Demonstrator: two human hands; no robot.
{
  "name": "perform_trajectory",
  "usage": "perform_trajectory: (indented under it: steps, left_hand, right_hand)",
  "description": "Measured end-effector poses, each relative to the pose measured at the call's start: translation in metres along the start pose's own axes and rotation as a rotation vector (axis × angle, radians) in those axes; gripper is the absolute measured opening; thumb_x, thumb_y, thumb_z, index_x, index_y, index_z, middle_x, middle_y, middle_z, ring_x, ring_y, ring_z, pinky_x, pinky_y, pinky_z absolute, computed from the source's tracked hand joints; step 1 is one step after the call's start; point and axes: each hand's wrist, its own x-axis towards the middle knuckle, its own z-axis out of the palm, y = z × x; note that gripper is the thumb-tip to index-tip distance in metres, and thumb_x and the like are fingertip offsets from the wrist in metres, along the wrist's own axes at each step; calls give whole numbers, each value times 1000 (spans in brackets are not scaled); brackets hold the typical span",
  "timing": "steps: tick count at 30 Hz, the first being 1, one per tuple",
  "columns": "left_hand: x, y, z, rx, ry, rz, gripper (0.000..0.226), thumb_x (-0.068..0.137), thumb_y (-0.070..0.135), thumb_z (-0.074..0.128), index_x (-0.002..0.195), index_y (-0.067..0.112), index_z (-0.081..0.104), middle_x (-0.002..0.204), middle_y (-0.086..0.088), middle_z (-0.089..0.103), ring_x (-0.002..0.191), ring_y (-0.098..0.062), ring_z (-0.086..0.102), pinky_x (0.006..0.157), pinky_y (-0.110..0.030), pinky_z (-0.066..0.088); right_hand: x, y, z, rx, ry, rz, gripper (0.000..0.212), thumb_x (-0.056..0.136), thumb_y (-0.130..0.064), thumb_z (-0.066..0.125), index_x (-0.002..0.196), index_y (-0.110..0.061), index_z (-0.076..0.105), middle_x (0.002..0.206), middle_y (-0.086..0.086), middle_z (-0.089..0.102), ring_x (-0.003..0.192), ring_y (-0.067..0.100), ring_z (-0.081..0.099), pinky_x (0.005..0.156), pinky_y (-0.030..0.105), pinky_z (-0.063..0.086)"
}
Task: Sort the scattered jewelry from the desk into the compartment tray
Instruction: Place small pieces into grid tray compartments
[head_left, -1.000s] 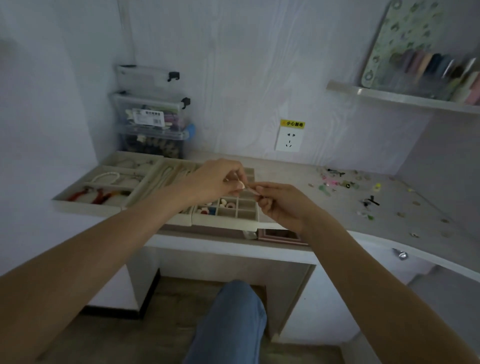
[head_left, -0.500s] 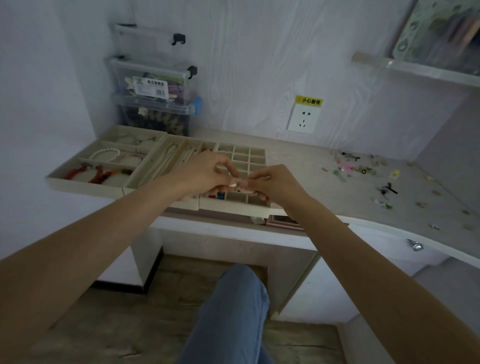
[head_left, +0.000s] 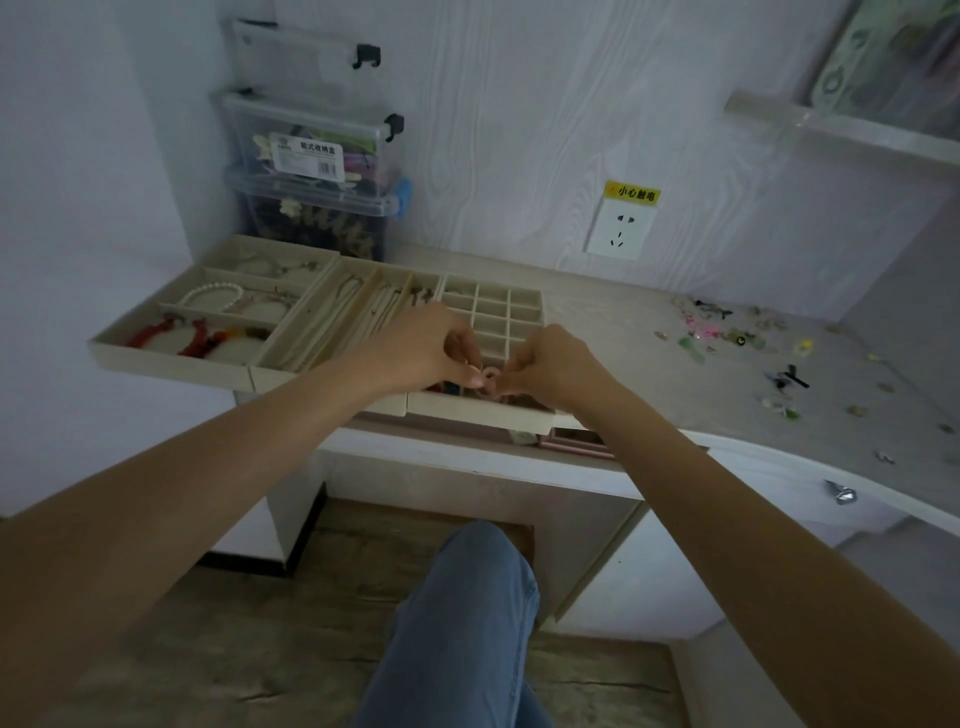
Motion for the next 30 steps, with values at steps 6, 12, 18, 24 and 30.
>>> perform_trajectory:
  steps: [6, 12, 18, 24, 30]
  left_hand:
    - [7, 2, 1, 73, -55, -42, 16, 75, 21, 77, 89, 16, 70, 81, 8, 60, 82, -9, 58, 70, -21, 46]
    - [10, 5, 1, 123, -75, -55, 22, 77, 18, 75, 98, 13, 72, 75, 8, 59, 75, -7, 54, 71, -22, 41]
    - [11, 8, 4, 199, -79, -55, 22, 78, 21, 74, 97, 12, 73, 80, 3, 63, 79, -11, 57, 70, -22, 40]
    - [12, 12, 3, 268, -118, -38, 23, 81, 19, 71, 101, 9, 73, 85, 0, 62, 79, -10, 54, 70, -21, 38]
    - [15, 17, 9, 444, -80, -54, 15, 83, 23, 67, 88, 10, 72, 91, -6, 66, 85, -18, 60, 75, -30, 49]
  right_hand:
    - [8, -9, 3, -181, -50, 51, 28, 79, -25, 72, 87, 2, 69, 89, 12, 66, 76, 18, 56, 67, 27, 45]
    - [3, -15, -8, -181, -63, -97, 16, 86, -16, 64, 98, -12, 72, 95, 0, 58, 92, 16, 56, 76, 23, 40]
    - [9, -12, -1, -327, -126, -65, 23, 89, -17, 57, 101, -5, 73, 107, 13, 69, 96, 25, 64, 84, 33, 51]
    - [12, -10, -2, -339, -140, -69, 24, 88, -16, 57, 100, -1, 72, 105, 16, 69, 83, 23, 62, 73, 29, 48]
    - [9, -11, -3, -425, -147, -86, 27, 89, -19, 54, 72, -4, 69, 76, 11, 64, 63, 18, 51, 55, 24, 38]
